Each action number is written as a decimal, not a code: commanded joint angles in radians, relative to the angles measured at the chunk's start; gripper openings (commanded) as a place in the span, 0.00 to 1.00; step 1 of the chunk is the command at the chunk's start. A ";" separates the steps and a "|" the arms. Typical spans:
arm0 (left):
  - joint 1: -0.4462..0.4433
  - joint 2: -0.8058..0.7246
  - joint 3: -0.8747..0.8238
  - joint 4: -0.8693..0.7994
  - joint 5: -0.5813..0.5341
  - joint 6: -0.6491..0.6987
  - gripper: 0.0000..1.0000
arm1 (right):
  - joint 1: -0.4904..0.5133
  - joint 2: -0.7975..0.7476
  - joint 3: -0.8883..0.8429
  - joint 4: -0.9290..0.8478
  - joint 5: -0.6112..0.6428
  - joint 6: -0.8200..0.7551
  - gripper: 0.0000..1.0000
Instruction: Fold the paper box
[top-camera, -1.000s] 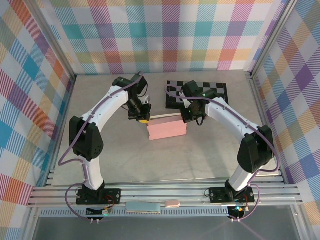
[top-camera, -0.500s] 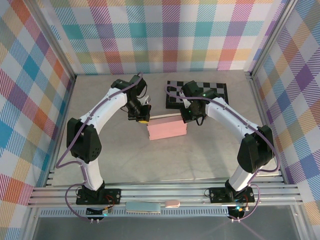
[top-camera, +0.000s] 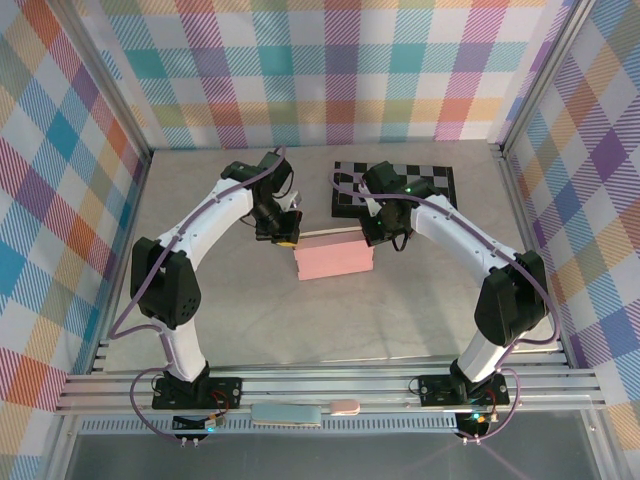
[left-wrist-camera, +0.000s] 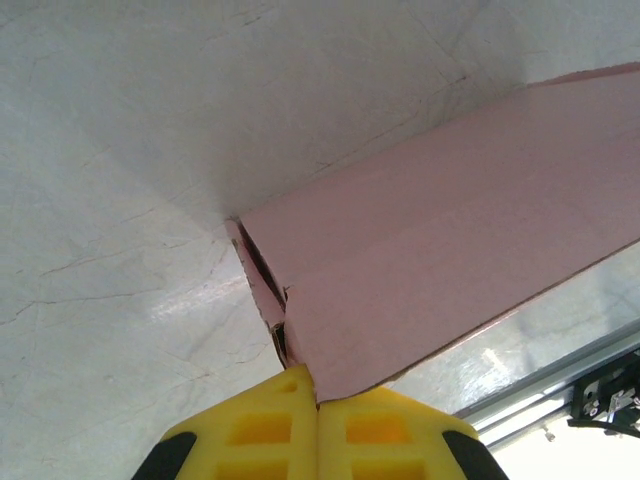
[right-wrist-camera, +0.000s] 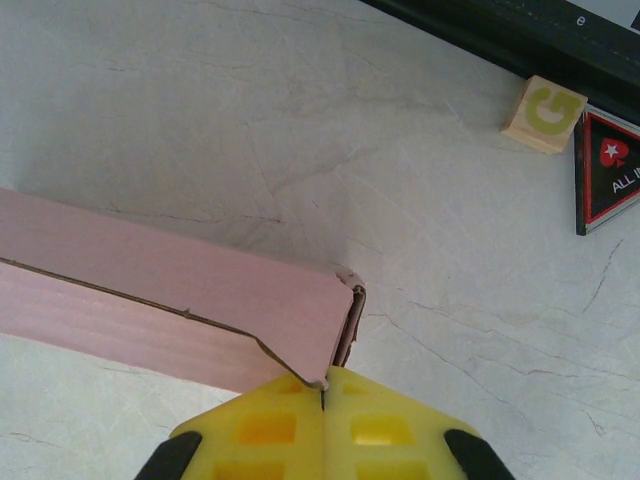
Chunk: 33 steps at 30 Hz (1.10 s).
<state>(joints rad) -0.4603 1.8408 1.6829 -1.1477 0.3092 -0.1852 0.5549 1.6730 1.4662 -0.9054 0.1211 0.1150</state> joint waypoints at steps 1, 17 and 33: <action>-0.003 0.003 -0.049 -0.086 -0.059 0.021 0.03 | 0.015 0.011 0.011 -0.012 -0.023 -0.015 0.00; -0.064 -0.037 -0.104 -0.031 -0.133 -0.011 0.02 | 0.015 -0.066 -0.001 -0.015 -0.028 0.117 0.14; -0.134 -0.073 -0.133 0.022 -0.196 -0.063 0.02 | -0.068 -0.359 -0.330 0.332 -0.215 1.221 0.73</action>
<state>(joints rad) -0.5751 1.7584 1.5913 -1.0912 0.1162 -0.2260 0.4885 1.3331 1.2228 -0.7387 -0.0208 0.9760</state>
